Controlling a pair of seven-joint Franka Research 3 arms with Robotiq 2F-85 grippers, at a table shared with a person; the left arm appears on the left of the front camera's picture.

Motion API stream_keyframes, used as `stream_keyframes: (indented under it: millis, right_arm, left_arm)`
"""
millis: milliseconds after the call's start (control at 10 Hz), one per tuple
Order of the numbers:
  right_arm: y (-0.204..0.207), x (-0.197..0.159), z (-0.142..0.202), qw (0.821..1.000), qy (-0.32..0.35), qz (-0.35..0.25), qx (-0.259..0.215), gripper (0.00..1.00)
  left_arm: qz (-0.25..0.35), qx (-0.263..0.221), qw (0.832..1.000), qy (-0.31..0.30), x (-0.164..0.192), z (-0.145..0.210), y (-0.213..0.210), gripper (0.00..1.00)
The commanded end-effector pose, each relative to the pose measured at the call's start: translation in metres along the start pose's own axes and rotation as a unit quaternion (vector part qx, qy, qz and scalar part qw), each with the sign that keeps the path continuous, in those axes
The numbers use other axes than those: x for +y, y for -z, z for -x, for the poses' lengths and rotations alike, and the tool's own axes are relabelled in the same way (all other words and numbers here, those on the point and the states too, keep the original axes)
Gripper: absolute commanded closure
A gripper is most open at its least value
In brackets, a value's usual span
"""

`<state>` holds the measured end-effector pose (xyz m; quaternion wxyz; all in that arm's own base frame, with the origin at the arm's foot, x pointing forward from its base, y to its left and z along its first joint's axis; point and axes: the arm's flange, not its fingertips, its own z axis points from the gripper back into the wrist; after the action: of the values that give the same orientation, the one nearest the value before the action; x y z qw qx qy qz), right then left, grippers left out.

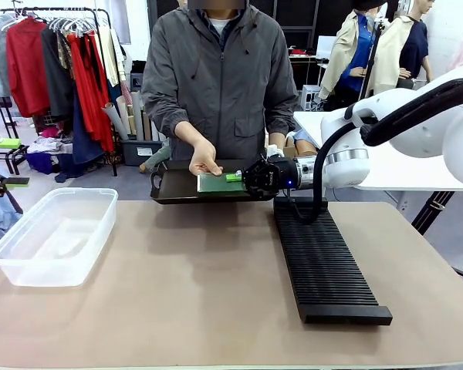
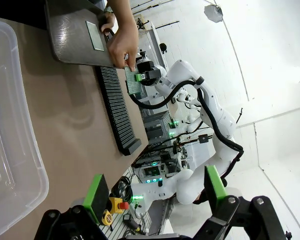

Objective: Sort PCBs into racks and boxes based on the side picked up.
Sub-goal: Pick up the Blank PCB handed by the Human.

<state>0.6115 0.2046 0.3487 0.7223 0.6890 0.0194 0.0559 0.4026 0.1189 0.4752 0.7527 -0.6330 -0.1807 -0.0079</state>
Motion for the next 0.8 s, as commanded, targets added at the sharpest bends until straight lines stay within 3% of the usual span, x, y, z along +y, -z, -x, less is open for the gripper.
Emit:
stream_keyframes:
  millis: [0, 500, 700]
  right_arm:
    - [0.0023, 0.0031, -0.0077, 1.0, 0.008, 0.009, 0.002, 1.0]
    - [0.0035, 0.0005, -0.0085, 0.999, -0.023, 0.029, 0.007, 1.0]
    - [-0.0003, -0.0009, -0.0002, 1.0, -0.002, 0.002, 0.0, 1.0]
  left_arm:
    - [0.003, -0.001, 1.0, -0.002, -0.001, 0.0014, -0.0006, 0.0]
    - [0.003, -0.001, 1.0, -0.002, -0.001, 0.0014, -0.0006, 0.0]
    - [0.003, -0.001, 1.0, -0.002, -0.001, 0.0014, -0.0006, 0.0]
